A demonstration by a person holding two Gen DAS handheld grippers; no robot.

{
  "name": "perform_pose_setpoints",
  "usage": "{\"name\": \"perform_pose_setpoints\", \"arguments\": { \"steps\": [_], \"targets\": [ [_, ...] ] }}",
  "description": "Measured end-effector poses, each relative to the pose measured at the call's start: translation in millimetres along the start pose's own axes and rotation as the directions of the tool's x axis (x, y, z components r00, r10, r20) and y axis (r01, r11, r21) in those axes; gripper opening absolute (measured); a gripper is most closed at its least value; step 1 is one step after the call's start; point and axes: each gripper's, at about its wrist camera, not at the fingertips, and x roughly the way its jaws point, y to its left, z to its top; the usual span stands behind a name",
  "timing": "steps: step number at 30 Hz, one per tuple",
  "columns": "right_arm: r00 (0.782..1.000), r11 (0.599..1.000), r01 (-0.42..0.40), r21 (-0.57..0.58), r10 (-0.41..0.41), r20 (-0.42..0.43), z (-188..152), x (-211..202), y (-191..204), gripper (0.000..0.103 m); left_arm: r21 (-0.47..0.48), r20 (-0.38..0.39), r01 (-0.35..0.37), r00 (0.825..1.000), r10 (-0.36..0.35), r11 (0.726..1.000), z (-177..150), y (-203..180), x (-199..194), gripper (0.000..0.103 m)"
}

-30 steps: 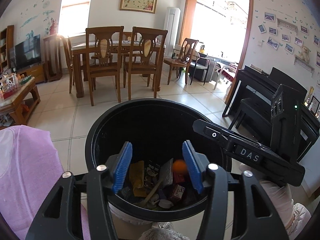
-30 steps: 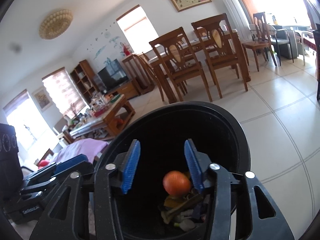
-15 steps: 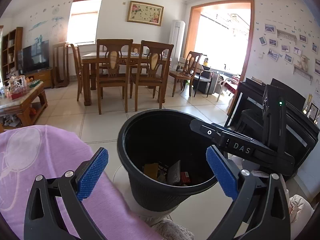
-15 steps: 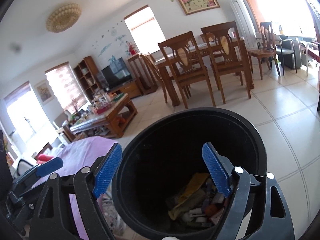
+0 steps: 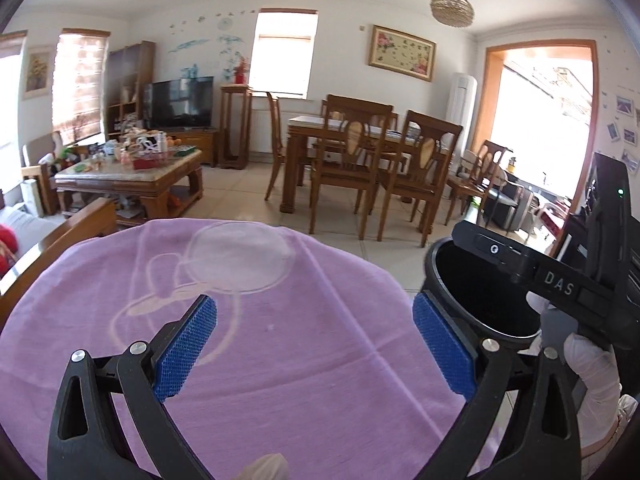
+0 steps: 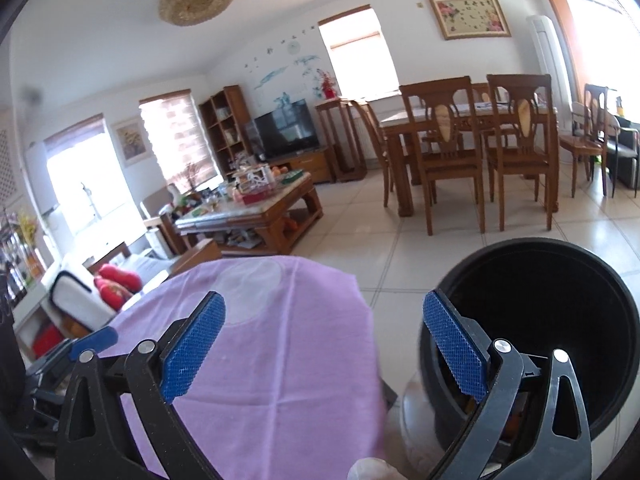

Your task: Collect trash

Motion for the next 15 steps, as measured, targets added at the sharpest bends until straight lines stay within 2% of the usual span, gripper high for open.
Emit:
{"name": "perform_pose_setpoints", "arguments": {
  "steps": [4,9,13,15],
  "targets": [
    [0.998,0.996,-0.064,-0.061,0.063,-0.013,-6,31,65,0.098,-0.071,0.031,-0.137,0.990,0.139,0.988,-11,52,-17,0.098],
    [0.992,0.984,-0.128,-0.120,0.125,-0.036,-21,68,136,0.098,-0.155,0.033,-0.263,0.962,0.271,0.952,-28,109,-34,0.098],
    [0.994,0.977,-0.107,-0.186,0.112,0.014,-37,82,176,0.098,-0.208,0.009,-0.340,0.937,0.349,0.917,-36,136,-43,0.098],
    [0.996,0.972,-0.081,-0.219,0.089,0.026,-42,86,187,0.098,-0.250,0.004,-0.340,0.936,0.352,0.907,-36,146,-47,0.098]
  ]
}}
